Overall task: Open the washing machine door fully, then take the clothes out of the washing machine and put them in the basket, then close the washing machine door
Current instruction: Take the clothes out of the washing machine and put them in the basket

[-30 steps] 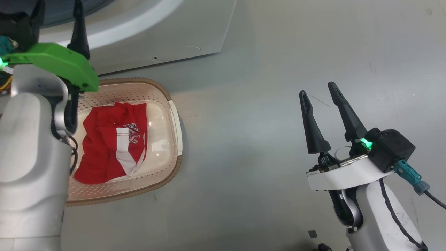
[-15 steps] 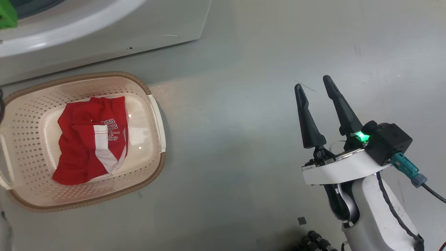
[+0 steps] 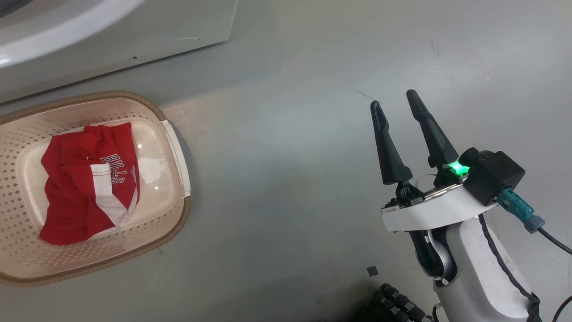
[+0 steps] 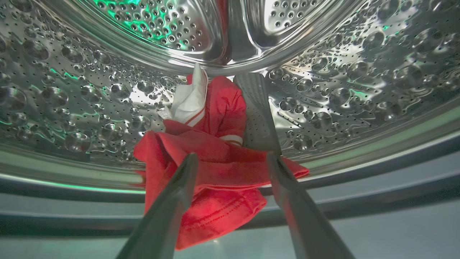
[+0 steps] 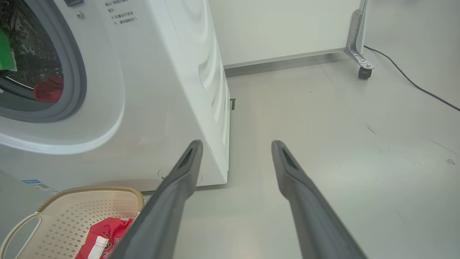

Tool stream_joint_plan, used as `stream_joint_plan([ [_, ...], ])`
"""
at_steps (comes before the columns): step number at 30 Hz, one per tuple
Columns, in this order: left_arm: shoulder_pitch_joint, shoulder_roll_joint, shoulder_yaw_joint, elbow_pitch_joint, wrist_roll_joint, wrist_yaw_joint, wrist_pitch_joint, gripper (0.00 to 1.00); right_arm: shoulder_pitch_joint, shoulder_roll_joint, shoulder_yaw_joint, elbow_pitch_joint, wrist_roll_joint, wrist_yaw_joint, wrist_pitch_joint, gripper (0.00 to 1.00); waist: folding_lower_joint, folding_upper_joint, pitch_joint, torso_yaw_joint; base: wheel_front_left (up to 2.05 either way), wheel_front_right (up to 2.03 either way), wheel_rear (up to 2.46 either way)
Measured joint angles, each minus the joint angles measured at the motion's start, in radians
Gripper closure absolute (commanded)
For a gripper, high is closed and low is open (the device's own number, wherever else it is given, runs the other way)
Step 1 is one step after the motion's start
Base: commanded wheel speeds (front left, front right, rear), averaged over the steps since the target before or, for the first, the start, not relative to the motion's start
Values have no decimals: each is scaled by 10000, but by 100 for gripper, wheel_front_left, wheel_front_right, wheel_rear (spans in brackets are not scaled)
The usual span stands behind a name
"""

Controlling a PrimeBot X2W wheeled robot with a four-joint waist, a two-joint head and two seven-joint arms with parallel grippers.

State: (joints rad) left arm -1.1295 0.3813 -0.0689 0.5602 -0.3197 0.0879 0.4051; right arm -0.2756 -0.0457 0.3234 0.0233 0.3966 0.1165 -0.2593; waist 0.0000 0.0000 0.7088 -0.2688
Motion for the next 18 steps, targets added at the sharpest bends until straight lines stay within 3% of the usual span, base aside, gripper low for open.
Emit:
stream_joint_plan([
  [17, -450, 405, 174, 986, 253, 161, 1396, 0, -294, 2, -42, 36, 255, 52, 0, 0, 0, 0, 296, -174, 0, 0, 0],
  [18, -487, 403, 188, 999, 251, 176, 1396, 17, -297, 2, -42, 6, 257, 52, 0, 0, 0, 0, 307, -173, 0, 0, 0],
])
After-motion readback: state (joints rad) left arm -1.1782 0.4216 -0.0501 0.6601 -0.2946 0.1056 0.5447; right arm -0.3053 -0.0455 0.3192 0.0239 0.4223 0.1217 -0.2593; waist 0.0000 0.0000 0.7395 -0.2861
